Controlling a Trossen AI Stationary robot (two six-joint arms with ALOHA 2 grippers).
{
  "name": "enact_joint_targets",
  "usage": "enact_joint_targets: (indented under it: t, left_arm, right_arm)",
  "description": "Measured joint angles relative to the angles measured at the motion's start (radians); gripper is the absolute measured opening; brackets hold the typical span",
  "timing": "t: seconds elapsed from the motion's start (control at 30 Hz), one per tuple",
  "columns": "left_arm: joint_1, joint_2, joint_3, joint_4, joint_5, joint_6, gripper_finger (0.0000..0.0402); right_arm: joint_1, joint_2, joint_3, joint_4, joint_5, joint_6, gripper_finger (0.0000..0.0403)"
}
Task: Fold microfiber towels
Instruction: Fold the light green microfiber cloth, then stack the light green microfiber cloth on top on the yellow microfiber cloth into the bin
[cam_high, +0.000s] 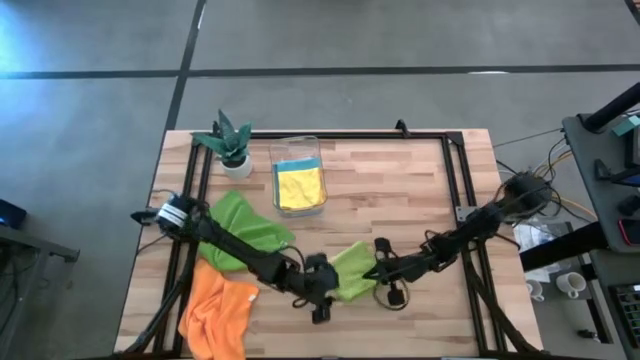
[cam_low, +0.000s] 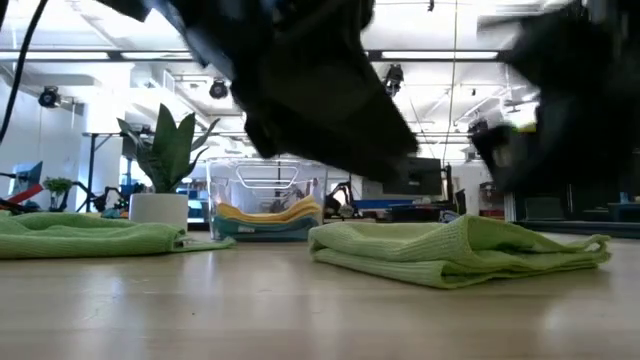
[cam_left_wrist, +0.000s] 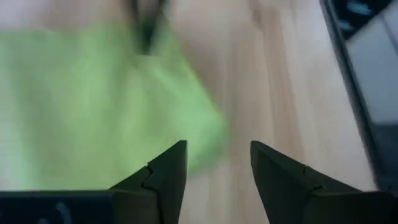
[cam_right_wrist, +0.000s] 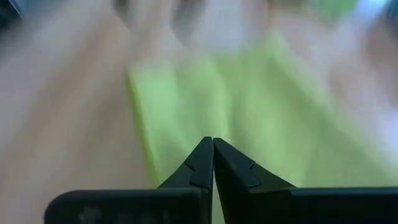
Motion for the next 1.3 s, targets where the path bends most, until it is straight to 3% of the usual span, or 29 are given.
enact_joint_targets:
  t: [0.1, 0.2, 0.4, 0.5, 0.57, 0.67, 0.9, 0.97, 1.3]
  left_arm:
    - [0.039, -0.072, -0.011, -0.11, -0.109, -0.01, 0.0162]
    - [0.105, -0.134, -0.03, -0.201, -0.124, -0.106, 0.0162]
    - [0.277, -0.112, -0.023, -0.208, 0.13, -0.162, 0.0162]
    - [0.322, -0.063, -0.002, -0.231, 0.288, -0.229, 0.0162]
    - [0.332, -0.044, 0.025, -0.23, 0.341, -0.241, 0.0162]
    - [0.324, -0.009, 0.088, -0.264, 0.289, -0.237, 0.0161]
    - [0.288, 0.074, 0.349, -0.694, 0.158, -0.236, 0.0138]
    - [0.29, 0.12, 0.414, -0.737, 0.138, -0.237, 0.0135]
    - [0.316, 0.303, 0.566, -0.776, 0.231, -0.245, 0.0135]
  right_arm:
    - [0.003, -0.094, 0.008, -0.035, -0.006, 0.003, 0.001]
    - [0.009, -0.145, 0.008, -0.101, -0.006, 0.044, 0.0017]
    - [0.015, -0.18, 0.008, -0.166, 0.003, 0.091, 0.0045]
    - [0.006, -0.193, 0.014, -0.18, 0.042, 0.112, 0.0064]
    - [-0.003, -0.203, 0.014, -0.218, 0.049, 0.115, 0.0078]
    - [-0.013, -0.221, 0.016, -0.263, 0.048, 0.124, 0.0096]
    - [-0.039, -0.262, 0.016, -0.318, 0.049, 0.143, 0.013]
    - [-0.045, -0.271, 0.012, -0.336, 0.051, 0.144, 0.014]
    - [-0.046, -0.279, 0.016, -0.417, 0.04, 0.17, 0.0186]
